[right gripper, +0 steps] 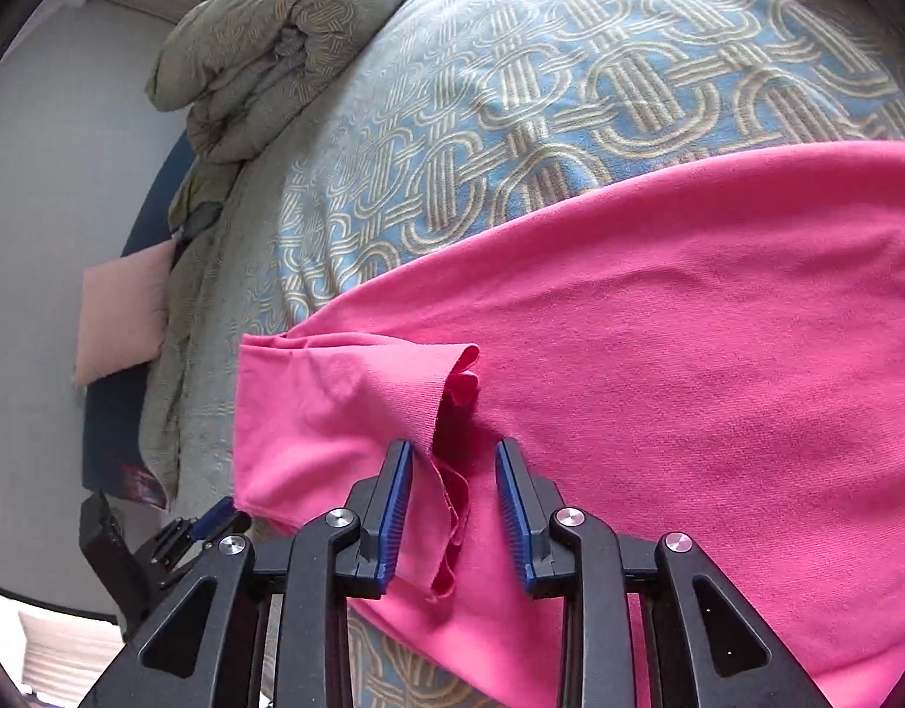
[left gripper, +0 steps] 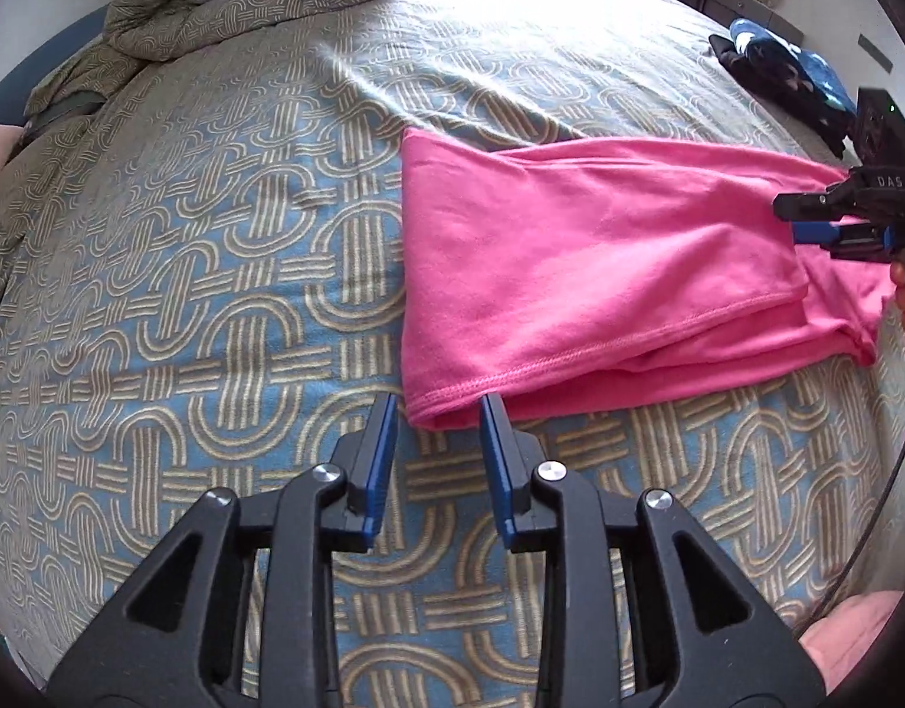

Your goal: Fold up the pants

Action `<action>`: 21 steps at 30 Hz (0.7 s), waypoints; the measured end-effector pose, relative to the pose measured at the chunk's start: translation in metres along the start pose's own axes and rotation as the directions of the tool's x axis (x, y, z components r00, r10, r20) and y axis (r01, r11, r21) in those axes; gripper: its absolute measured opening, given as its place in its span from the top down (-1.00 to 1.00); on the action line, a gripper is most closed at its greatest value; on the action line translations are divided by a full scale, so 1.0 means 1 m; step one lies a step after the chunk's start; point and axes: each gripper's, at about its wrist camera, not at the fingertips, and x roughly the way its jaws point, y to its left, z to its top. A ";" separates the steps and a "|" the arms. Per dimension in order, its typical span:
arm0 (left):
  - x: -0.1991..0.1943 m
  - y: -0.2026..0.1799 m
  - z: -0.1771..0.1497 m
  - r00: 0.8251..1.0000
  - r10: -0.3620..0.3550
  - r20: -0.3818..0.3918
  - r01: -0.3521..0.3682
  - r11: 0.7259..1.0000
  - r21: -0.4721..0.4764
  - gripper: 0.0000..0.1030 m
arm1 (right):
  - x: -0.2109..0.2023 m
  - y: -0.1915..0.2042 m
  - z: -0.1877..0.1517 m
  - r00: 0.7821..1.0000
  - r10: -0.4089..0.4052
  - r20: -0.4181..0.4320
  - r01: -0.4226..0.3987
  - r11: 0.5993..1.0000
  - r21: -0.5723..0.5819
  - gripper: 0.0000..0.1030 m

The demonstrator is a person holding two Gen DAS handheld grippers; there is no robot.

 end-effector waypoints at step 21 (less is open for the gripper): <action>-0.003 -0.015 0.030 0.999 -0.052 0.008 0.053 0.998 -0.040 0.36 | -0.021 -0.012 0.022 0.975 -0.136 0.178 0.123 0.989 0.080 0.25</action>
